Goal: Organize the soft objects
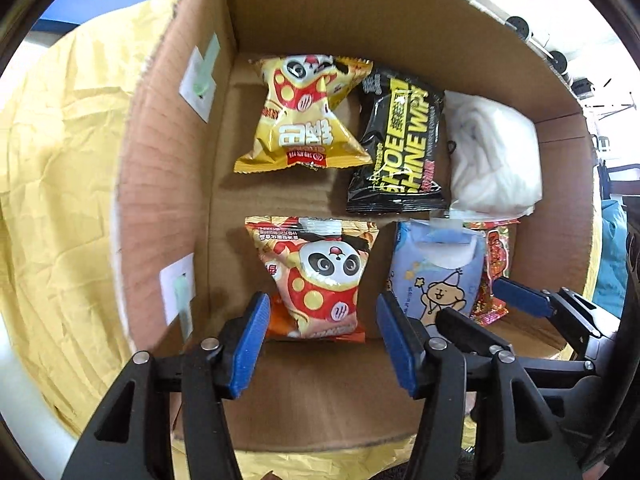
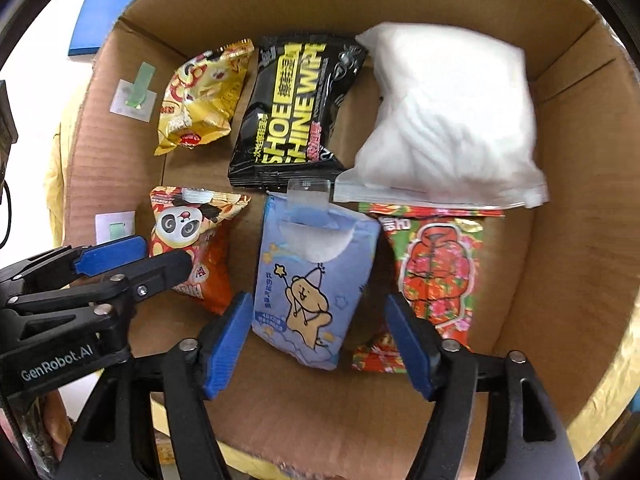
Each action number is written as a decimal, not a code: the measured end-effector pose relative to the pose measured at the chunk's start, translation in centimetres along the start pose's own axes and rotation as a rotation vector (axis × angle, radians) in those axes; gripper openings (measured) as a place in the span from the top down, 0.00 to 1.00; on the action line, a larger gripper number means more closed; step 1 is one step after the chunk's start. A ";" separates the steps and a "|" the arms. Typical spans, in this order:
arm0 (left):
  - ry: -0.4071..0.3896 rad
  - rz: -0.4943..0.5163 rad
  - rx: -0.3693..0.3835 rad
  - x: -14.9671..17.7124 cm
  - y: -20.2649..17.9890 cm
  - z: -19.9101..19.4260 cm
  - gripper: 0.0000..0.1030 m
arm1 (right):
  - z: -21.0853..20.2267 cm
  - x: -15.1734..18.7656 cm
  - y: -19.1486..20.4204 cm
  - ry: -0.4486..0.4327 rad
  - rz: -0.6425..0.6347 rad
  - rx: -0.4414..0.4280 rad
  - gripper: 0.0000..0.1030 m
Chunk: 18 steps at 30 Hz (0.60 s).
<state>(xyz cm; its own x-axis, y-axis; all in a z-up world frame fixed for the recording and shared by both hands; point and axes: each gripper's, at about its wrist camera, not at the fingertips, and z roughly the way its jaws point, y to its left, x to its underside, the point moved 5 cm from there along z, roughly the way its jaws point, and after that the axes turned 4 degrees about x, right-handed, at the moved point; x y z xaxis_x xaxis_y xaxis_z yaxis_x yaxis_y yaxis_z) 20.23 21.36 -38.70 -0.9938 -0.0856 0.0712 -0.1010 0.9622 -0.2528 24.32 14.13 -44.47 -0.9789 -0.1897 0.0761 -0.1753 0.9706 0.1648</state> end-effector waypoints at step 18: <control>-0.244 0.022 -0.098 2.1 -1.3 -8.4 0.00 | -7.0 2.5 -3.9 -0.127 0.106 0.092 0.00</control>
<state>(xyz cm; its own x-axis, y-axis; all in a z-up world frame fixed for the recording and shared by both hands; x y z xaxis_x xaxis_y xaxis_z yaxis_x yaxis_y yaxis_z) 18.63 22.15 -30.12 -0.9788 -0.1125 -0.1709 -0.0858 0.9840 -0.1563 23.33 8.80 -38.09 -0.9968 -0.0711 -0.0377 -0.0737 0.9947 0.0715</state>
